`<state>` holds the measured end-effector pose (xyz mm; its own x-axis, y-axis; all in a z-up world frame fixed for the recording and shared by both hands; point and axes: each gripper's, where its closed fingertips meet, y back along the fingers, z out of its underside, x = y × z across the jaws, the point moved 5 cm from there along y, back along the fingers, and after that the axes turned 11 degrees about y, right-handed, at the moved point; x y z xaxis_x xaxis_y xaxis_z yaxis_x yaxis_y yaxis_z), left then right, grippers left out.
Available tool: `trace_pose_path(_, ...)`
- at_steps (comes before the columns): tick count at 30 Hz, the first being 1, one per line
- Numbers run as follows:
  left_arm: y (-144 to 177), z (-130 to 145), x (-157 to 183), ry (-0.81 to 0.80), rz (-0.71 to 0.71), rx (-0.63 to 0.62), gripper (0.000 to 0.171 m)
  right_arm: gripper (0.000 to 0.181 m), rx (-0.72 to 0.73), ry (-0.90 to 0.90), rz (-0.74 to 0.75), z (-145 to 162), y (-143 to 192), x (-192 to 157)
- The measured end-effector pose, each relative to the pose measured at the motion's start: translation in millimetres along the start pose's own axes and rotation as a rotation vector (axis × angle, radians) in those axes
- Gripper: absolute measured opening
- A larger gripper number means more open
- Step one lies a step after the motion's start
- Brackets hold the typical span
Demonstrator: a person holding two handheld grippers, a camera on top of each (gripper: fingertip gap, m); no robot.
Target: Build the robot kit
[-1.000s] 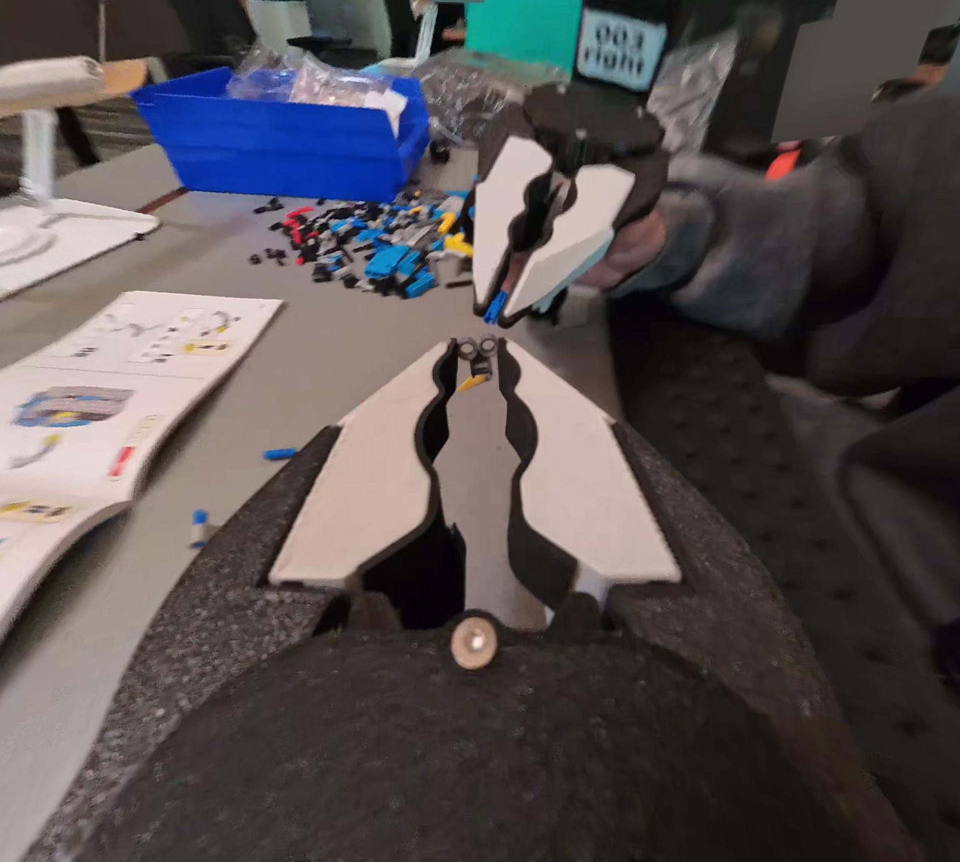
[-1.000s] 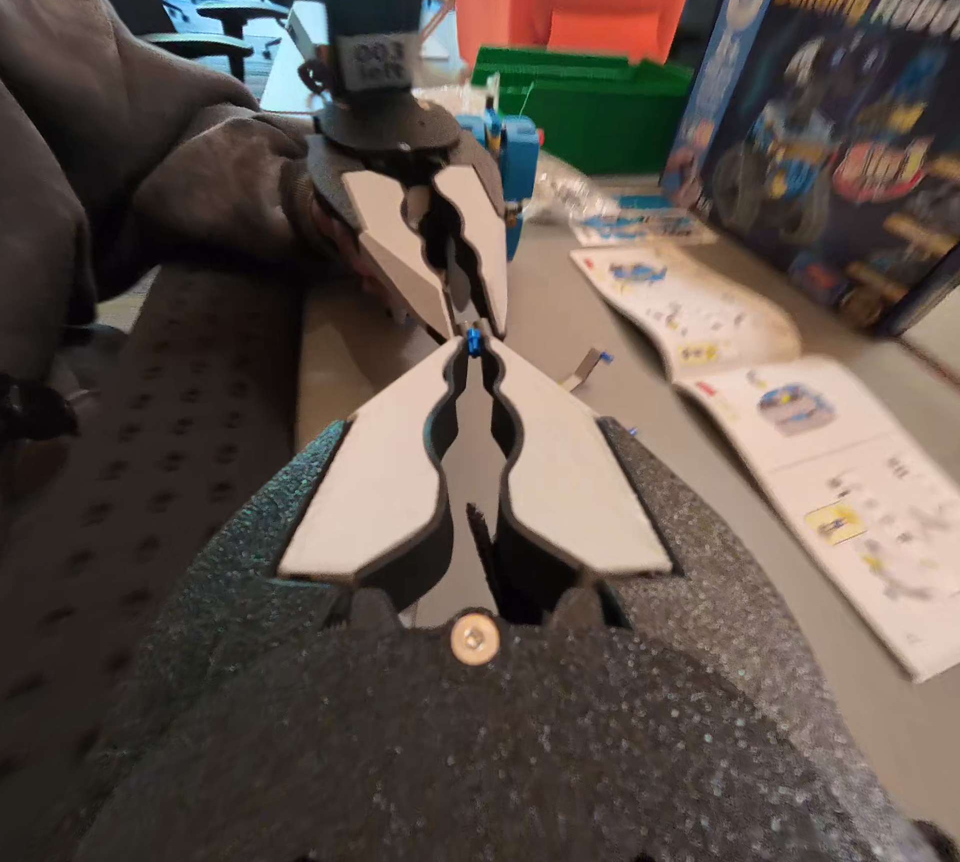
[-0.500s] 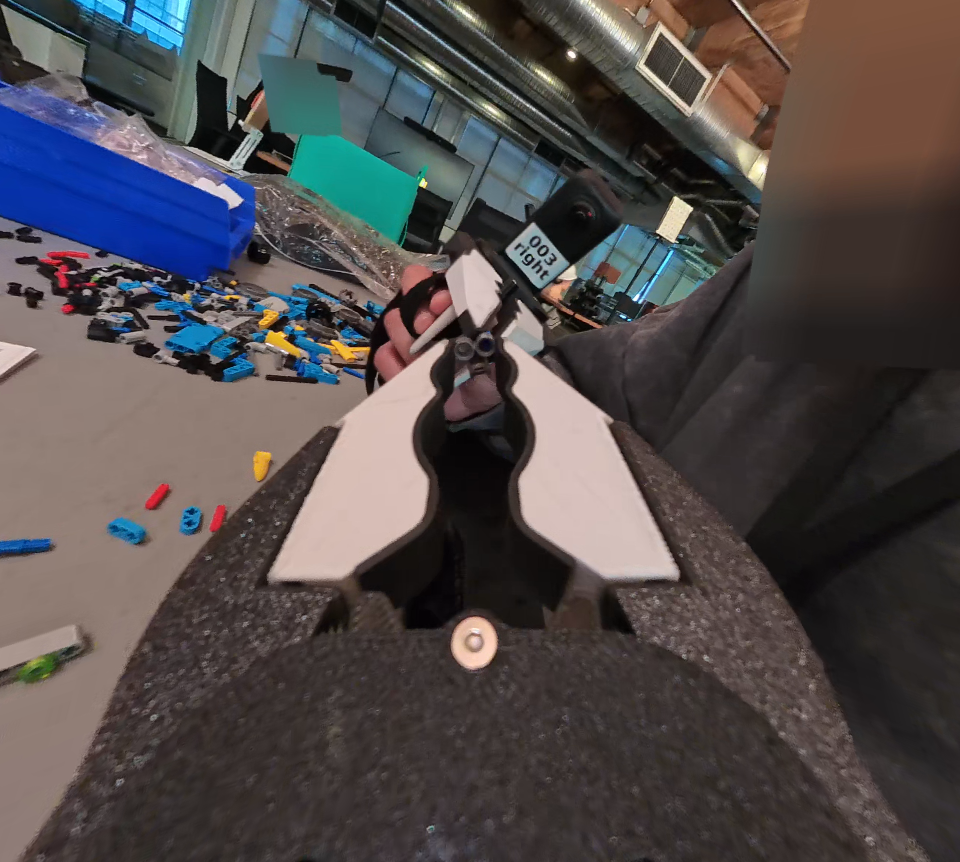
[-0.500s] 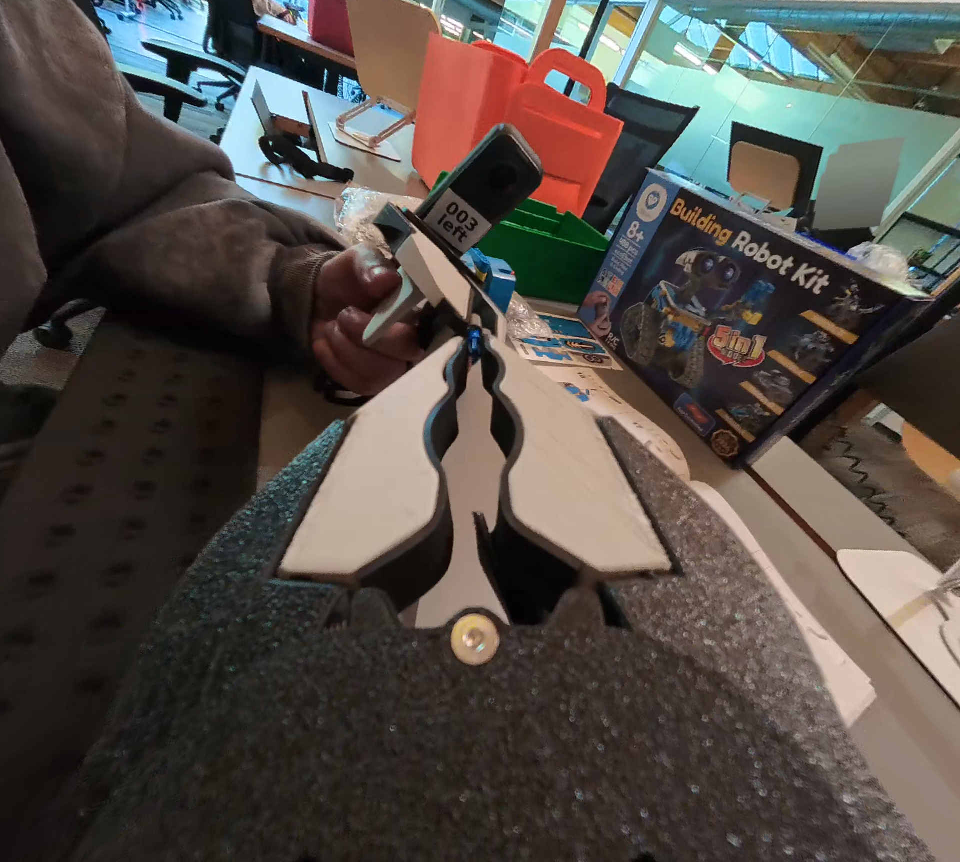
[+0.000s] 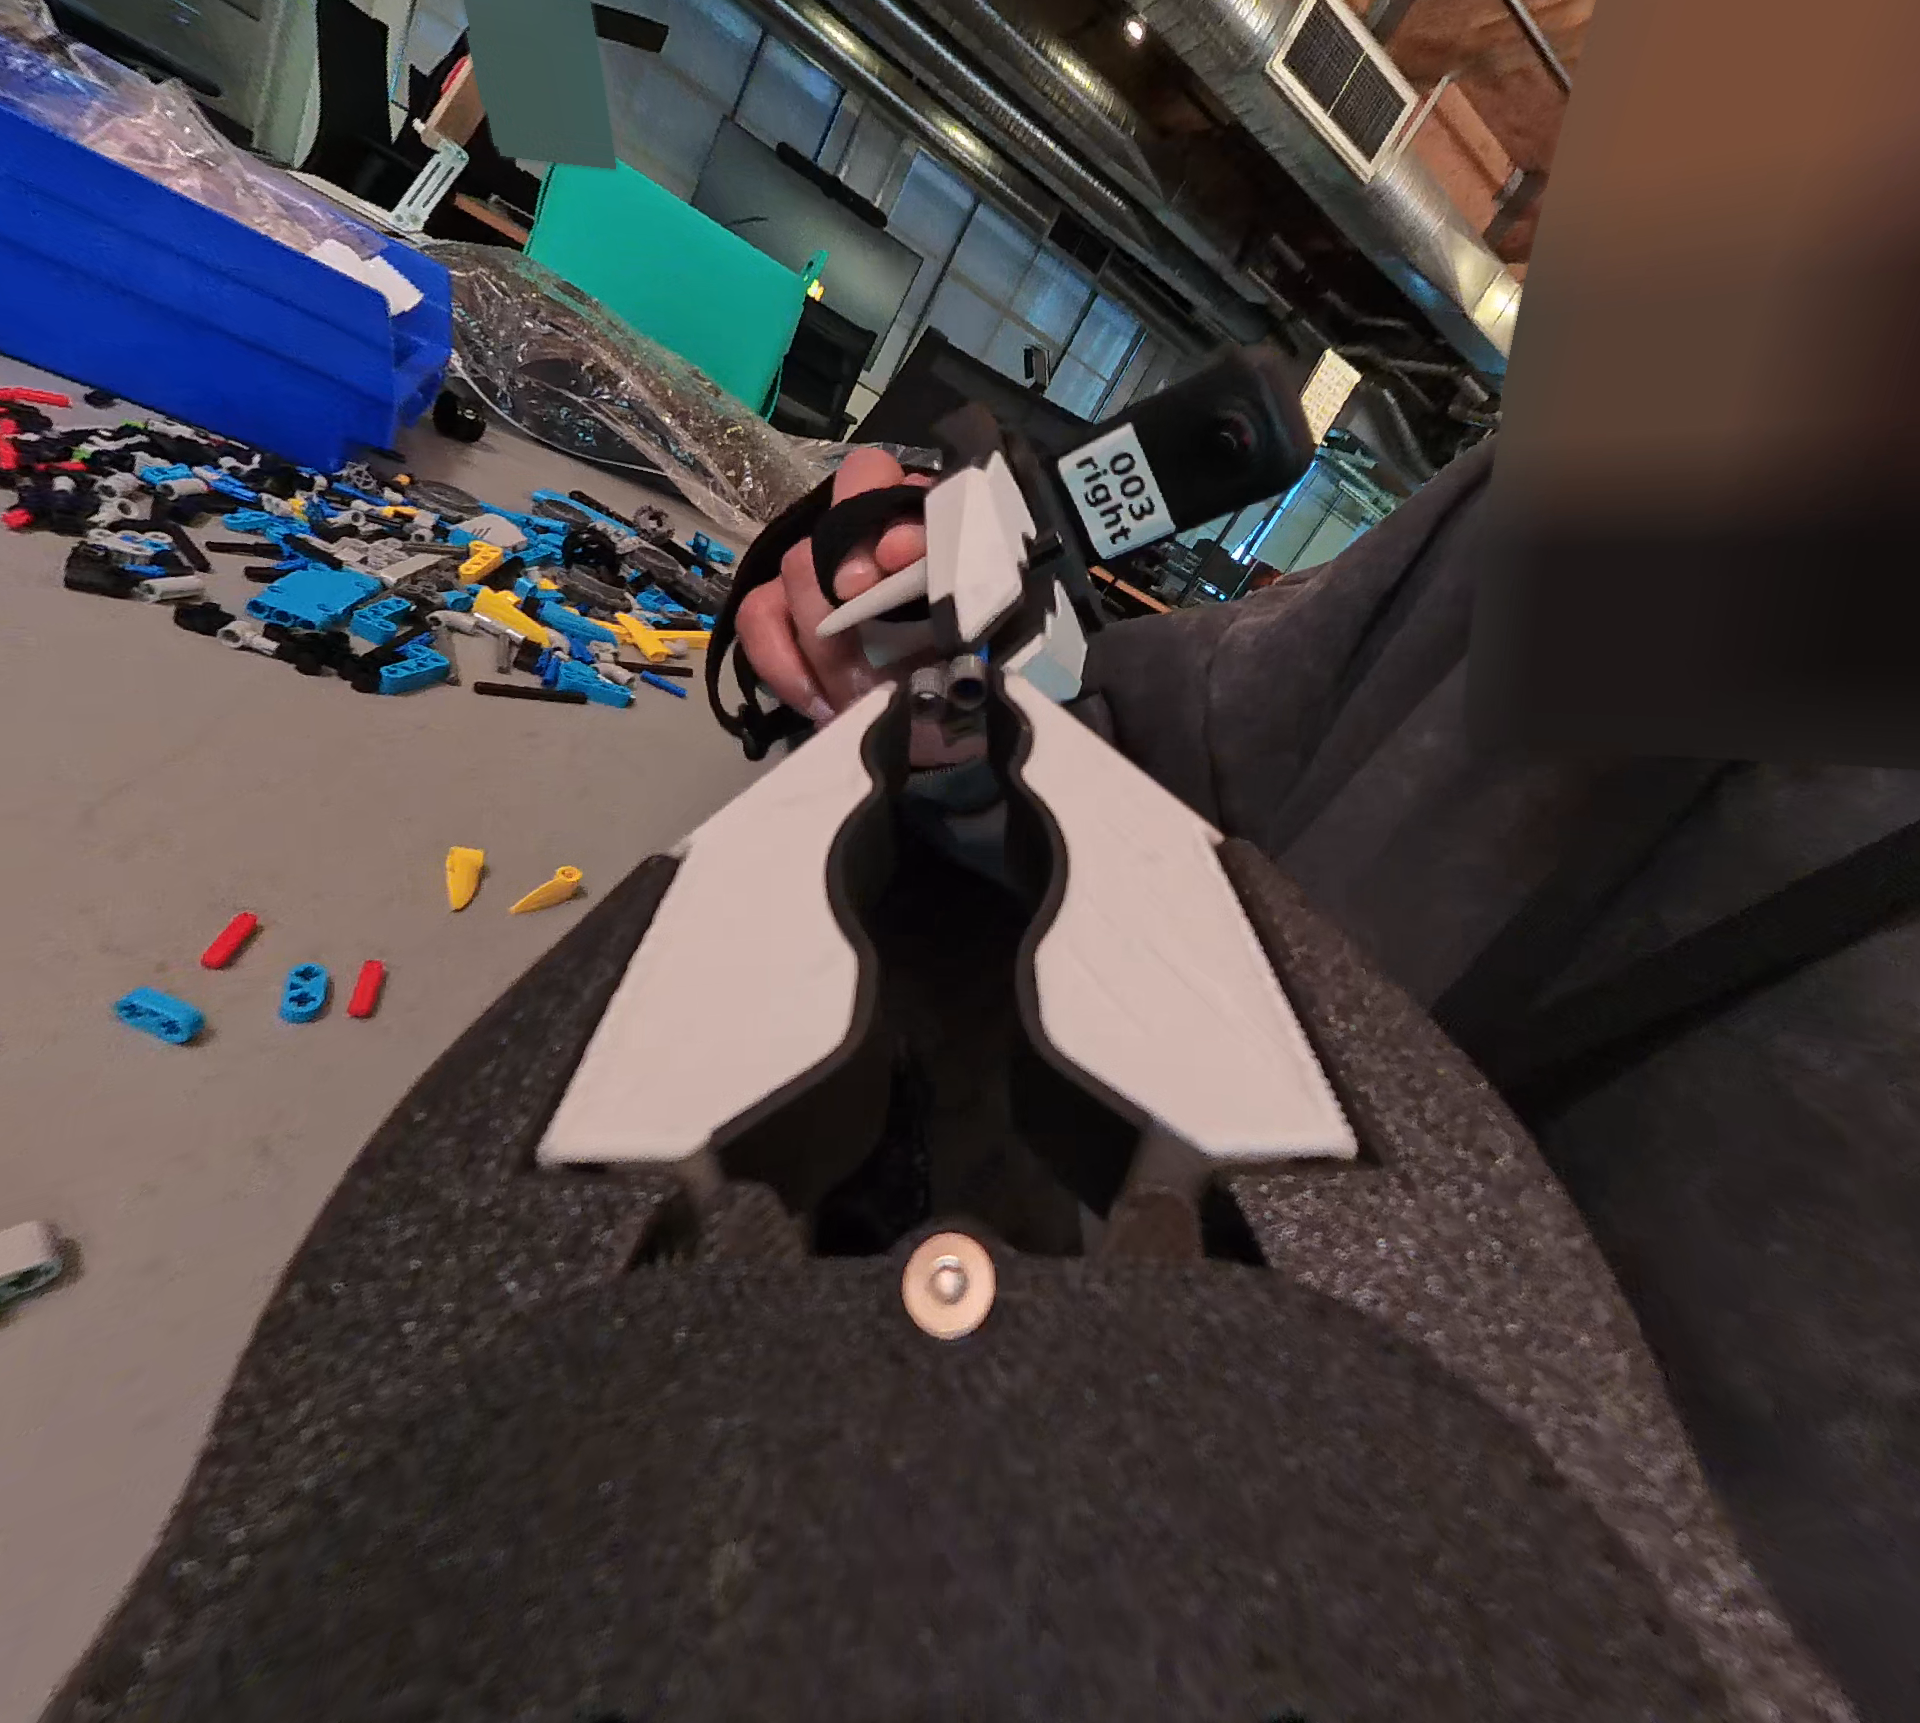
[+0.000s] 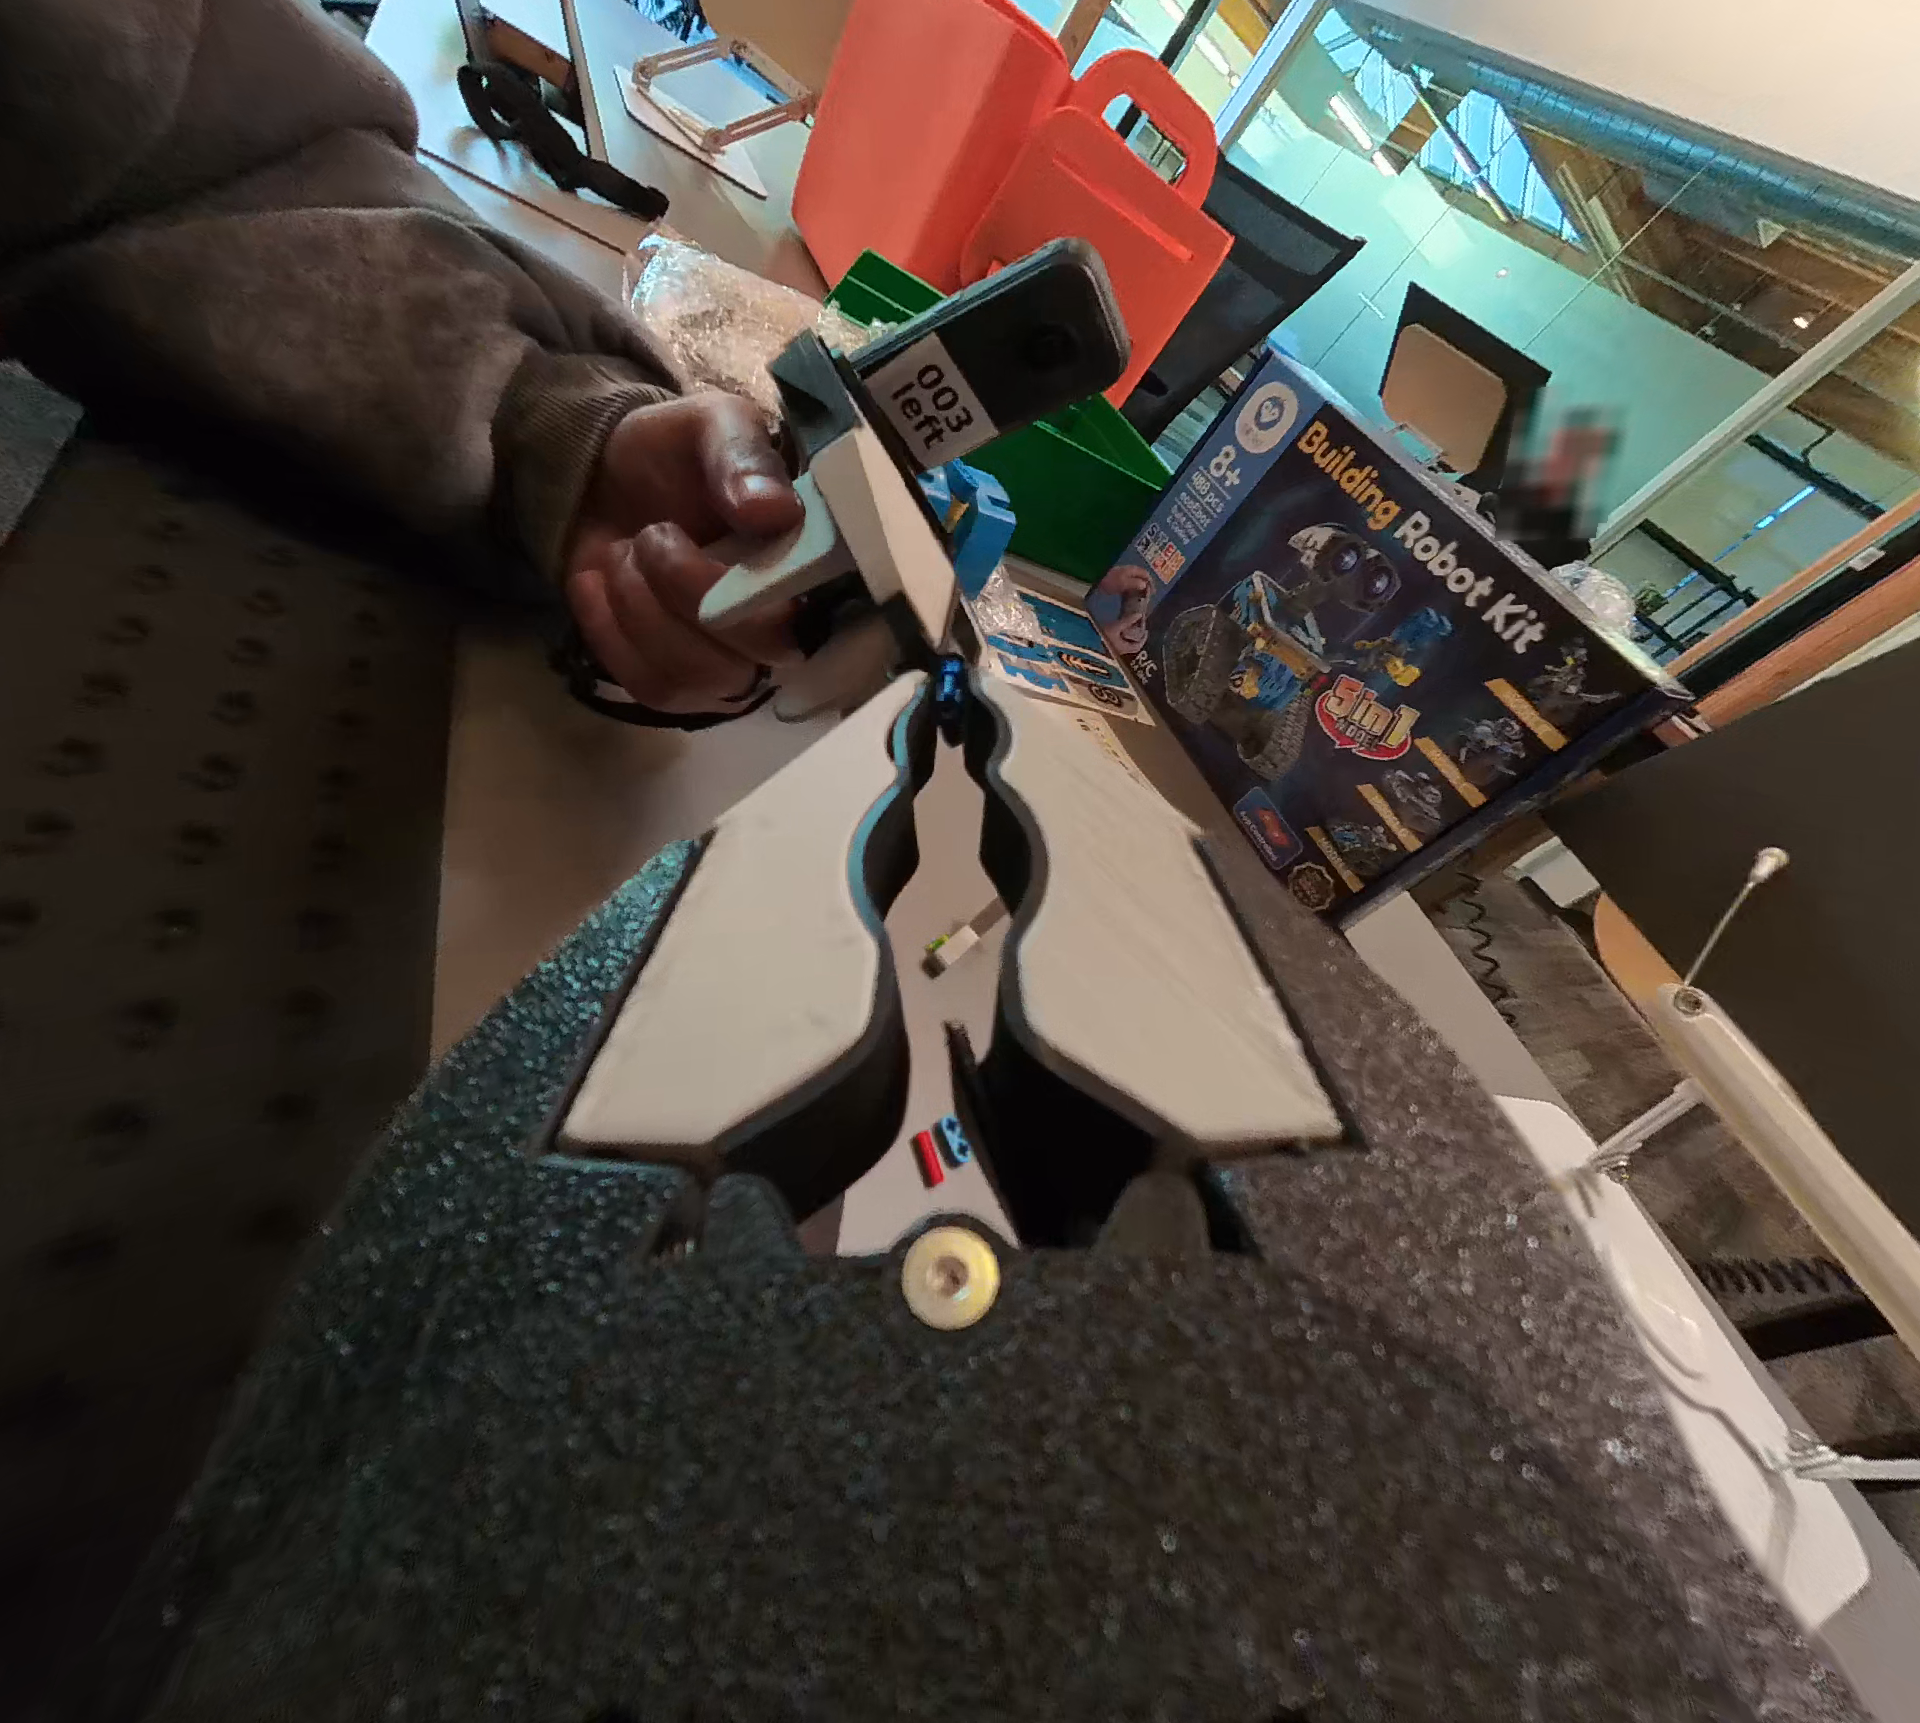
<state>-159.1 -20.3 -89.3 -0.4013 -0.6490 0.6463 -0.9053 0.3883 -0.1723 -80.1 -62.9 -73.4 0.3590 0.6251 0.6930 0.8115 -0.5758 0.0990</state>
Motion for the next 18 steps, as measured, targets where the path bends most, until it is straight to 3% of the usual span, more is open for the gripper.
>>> trace_pose_path(4,-2.1,5.3,1.6,-0.024,-0.001,-0.041,0.013,0.004,0.024,-0.002,-0.039,0.0,2.8,-3.8)
trace_pose_path(12,-13.9,33.3,0.5,-0.123,-0.046,-0.236,0.012,0.003,0.029,-0.238,-0.397,11.2,14.1,-22.0)
trace_pose_path(18,-21.5,61.2,-10.1,-0.198,-0.13,-0.422,0.013,0.004,-0.135,-0.21,-0.599,24.2,18.4,-44.3)
